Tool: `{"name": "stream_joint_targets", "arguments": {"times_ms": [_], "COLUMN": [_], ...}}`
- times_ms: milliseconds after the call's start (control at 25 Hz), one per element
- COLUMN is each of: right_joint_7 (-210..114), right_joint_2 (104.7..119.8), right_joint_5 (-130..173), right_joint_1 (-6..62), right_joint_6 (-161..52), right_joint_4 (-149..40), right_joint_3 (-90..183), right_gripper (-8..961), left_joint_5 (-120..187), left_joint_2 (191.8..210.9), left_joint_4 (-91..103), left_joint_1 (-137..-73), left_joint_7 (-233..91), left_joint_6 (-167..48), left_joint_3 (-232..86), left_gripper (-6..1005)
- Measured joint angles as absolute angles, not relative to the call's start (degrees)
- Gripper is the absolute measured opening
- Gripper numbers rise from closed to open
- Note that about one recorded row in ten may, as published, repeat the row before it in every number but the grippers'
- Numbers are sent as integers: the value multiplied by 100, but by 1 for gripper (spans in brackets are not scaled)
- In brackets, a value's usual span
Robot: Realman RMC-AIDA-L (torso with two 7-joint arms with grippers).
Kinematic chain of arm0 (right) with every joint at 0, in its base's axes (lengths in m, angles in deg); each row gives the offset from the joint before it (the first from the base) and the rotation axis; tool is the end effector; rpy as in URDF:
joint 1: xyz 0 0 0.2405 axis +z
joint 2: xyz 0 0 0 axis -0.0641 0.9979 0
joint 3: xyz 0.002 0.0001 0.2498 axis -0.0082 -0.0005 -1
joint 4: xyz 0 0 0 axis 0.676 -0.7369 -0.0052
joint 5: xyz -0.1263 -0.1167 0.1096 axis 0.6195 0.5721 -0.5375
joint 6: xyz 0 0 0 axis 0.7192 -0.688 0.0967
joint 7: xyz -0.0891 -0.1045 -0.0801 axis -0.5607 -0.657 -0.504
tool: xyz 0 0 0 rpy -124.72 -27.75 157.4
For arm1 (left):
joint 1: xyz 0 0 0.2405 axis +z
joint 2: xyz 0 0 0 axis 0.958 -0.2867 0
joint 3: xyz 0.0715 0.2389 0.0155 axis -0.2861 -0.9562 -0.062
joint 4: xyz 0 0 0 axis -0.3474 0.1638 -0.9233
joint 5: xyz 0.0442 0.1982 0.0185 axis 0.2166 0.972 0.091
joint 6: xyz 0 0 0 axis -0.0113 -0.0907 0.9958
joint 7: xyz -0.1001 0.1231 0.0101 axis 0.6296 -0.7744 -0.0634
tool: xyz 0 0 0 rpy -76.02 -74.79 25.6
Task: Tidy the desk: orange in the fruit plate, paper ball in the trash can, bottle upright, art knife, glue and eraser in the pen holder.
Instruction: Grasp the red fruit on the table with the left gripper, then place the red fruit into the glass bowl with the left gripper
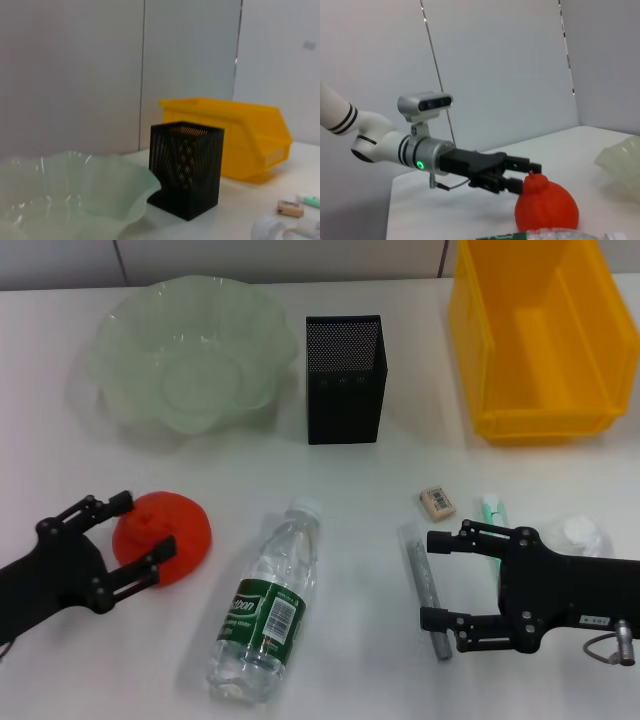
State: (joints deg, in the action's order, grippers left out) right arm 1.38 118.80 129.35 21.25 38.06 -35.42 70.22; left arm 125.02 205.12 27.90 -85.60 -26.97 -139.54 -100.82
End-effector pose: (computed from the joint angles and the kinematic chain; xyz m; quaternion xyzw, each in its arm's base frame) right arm 0.2699 0.2430 -0.0435 -0.9411 0.1270 0.3068 0.0636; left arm -0.3382 0.2336 -0.0164 -0.8945 -0.1908 -0.2709 0.3000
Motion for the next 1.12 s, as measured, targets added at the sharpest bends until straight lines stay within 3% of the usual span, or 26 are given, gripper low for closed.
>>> {"name": "stream_joint_targets", "arguments": {"times_ms": [200, 640, 760, 1000, 1120], "right_joint_7": [136, 134, 134, 134, 134], "right_joint_2": [11880, 11884, 11886, 11888, 11889], "right_joint_5": [12949, 12927, 12927, 12927, 12921], "right_joint_1": [2142, 2105, 2097, 2062, 2057], "right_joint_6": [3796, 3727, 3719, 3714, 3715], "right_joint_4": [-3559, -3602, -3632, -3632, -3633], "right_joint_3": [7024, 7005, 6983, 6968, 6957], "right_gripper": [833, 832, 832, 833, 833], "left_joint_5": [12536, 12522, 12458, 11446, 11001], "left_joint_2": [20513, 20521, 20521, 20505, 20501], "left_joint_4": [2543, 2412, 2420, 2565, 2611], "left_joint_1": [-8709, -8866, -8907, -9050, -9533], "left_joint_7": [-2782, -2851, -2809, -2726, -2476], "left_joint_6": [-13655, -13361, -13565, -14810, -14711], "left_joint_3": [-10097, -10019, -10015, -10005, -10001], "left_gripper": [782, 606, 375, 272, 220]}}
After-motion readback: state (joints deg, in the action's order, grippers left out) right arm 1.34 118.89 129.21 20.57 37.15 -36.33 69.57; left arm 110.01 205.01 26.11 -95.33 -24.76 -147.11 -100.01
